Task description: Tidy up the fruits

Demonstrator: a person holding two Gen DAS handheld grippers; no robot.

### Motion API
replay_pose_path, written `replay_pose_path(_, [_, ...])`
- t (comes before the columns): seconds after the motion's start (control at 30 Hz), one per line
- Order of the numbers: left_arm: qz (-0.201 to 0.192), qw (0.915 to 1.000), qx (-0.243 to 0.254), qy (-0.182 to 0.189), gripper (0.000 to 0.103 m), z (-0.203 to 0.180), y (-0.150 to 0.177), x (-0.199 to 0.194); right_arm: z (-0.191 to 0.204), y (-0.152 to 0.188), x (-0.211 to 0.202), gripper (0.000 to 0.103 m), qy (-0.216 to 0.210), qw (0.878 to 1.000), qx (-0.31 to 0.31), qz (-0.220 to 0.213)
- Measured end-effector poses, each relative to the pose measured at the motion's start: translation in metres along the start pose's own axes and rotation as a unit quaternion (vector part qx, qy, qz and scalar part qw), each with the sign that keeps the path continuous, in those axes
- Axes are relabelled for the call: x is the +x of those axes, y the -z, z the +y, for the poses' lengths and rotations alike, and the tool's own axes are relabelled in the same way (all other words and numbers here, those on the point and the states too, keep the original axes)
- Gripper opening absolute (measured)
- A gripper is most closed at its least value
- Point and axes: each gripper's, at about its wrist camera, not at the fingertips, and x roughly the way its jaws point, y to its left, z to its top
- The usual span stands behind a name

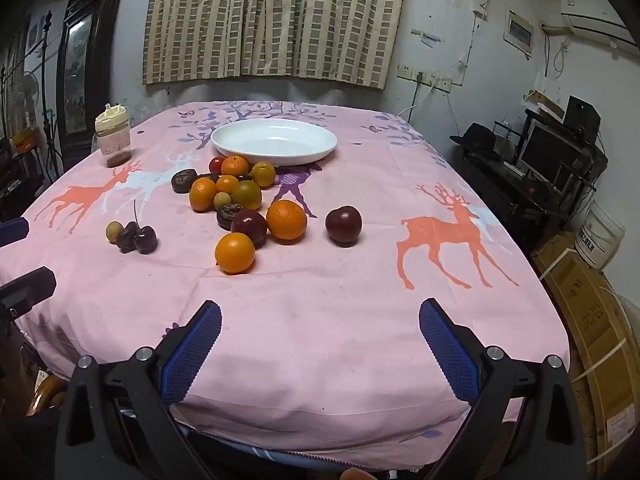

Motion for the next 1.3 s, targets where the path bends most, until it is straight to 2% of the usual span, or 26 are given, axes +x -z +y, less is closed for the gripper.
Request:
replay_pose_path(0.07, [0.009,1.0000,0.002,0.003,0.098,-0.002,0.000,0.002,0.000,0.001,0.000,0.099,-0.001,1.000,0.000,-0.003])
replay_pose_path(0.13, [-0.004,1.0000,-0.008,0.002,0.098,0.002,-0.001,-0.003,0.001,0.001,0.000,0.099,-0.003,1.000,0.000,-0.003])
replay_pose_path(0.6, [0.007,0.9996,-0.029,0.005,0.098,0.008,0.004,0.005,0.004,0.000,-0.003,0.099,-0.001,1.000,-0.006,-0.007])
replay_pose_path(1.3, [0.008,0.9996,-0.026,0.005,0.098,0.008,0.005,0.005,0.003,-0.001,-0.003,0.099,-0.003,1.000,-0.005,-0.005])
